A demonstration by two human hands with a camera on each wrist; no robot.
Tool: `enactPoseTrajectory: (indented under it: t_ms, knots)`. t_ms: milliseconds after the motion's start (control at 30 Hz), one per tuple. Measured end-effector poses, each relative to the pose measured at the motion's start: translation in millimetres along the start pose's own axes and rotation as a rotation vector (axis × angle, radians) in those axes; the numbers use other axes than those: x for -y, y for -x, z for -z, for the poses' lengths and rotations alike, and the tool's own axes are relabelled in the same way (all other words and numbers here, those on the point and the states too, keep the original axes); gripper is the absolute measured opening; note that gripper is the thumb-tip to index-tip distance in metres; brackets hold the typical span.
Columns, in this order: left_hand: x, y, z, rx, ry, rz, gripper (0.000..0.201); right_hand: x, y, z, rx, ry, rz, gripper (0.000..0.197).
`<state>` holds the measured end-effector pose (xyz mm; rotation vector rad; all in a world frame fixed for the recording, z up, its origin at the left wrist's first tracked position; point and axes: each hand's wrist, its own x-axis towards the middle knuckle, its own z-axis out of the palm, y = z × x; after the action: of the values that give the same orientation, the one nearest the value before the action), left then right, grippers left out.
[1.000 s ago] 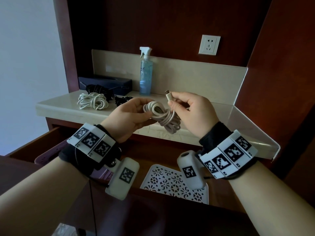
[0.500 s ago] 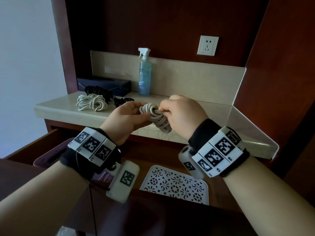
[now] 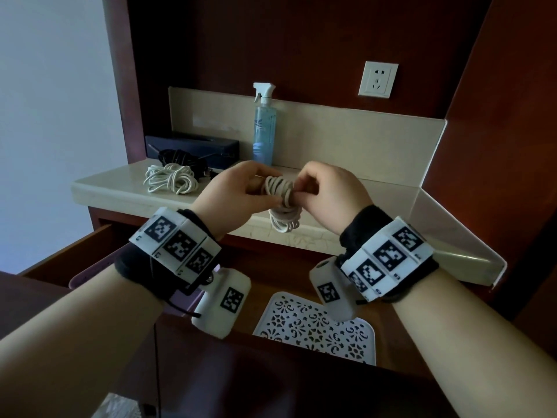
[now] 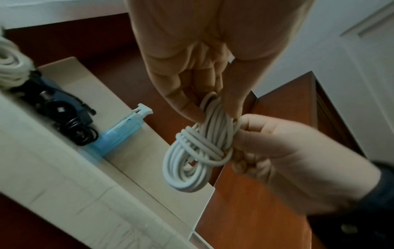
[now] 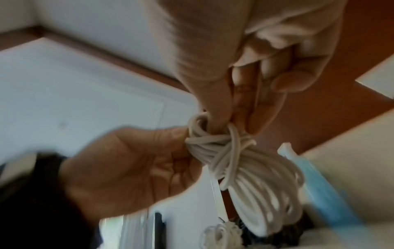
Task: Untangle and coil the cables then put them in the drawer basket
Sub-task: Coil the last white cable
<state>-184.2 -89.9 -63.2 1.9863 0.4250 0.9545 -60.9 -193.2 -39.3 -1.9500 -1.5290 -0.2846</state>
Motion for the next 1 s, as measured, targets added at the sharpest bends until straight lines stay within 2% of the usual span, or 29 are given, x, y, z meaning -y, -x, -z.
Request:
enactPoseTrajectory:
  t_ms: [67,167,300,400,467,533,600,700,867,933,1000]
  knots:
    - [0,-1,-1,0.0,0.176,0.066,0.028,-3,-1,-2,-0.046,-0.196,-0.032,0.017]
    - [0,-3,-5,0.007,0.374,0.117,0.024,-3,-3,-3,-0.057,-0.2,0.005,0.01]
    - [0,-2,-2,-0.004,0.391,0.09,0.026,-4,1,-6,-0.042,-0.258,0.018,0.013]
    - [0,-4,-1,-0.006,0.359,0.094,0.024,-8,-1,-8,-0.075,-0.313,-0.038,0.024]
    - [-1,-4,-2,-0.021,0.371,0.116,0.016,-10,-4,-8,-0.06,-0.298,-0.064,0.029]
    - [-4,-2,-2,-0.034,0.476,0.14,0.005,-11,-6,-7,-0.056,-0.262,-0.046,0.032]
    - [-6,-1,-1,-0.047,0.538,0.145,0.019,-11,-6,-7,-0.081,-0.252,-0.015,0.038]
    - [-9,-3,3,-0.052,0.478,0.123,0.022,-11,-6,-1,-0.09,-0.265,0.027,0.041]
    - [-14,-2,2,-0.019,0.271,0.07,0.012,-5,-11,10,0.06,-0.02,0.095,0.032]
    - [-15,-3,3,-0.04,0.247,0.055,0.012,-6,-13,12,0.067,-0.133,0.037,0.036]
    - [-13,-4,5,-0.069,0.241,0.054,0.013,-7,-14,13,0.029,-0.344,-0.047,0.04]
